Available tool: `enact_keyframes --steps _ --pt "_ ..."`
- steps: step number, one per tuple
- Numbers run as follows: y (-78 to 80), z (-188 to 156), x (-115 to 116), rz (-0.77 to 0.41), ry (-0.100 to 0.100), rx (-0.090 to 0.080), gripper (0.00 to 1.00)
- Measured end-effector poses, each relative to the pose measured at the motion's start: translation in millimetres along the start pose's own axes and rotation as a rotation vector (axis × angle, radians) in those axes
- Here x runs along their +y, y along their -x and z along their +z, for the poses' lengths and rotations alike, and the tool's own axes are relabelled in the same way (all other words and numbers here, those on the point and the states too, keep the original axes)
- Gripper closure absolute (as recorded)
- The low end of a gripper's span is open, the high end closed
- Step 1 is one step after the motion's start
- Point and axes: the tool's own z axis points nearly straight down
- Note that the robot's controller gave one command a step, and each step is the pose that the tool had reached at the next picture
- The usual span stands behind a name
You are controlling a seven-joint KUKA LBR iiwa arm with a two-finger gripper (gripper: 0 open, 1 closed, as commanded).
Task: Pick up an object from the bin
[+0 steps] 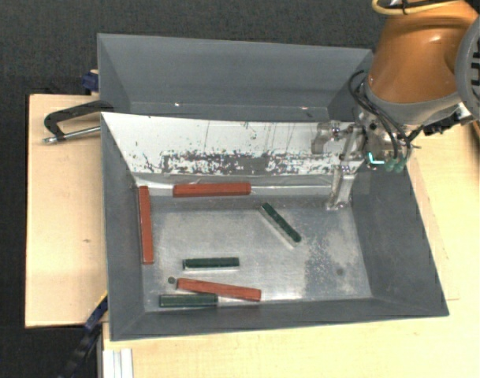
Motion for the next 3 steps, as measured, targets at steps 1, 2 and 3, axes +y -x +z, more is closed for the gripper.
enact_keyframes --steps 1,2,3 --pt "1.4 -4 0 -0.001 -0.001 -0.008 0.0" --pt "2.8 48 3 -0.051 -0.001 -0.013 0.0" --pt "-15.0 118 1 -0.022 0.0 -0.01 0.0"
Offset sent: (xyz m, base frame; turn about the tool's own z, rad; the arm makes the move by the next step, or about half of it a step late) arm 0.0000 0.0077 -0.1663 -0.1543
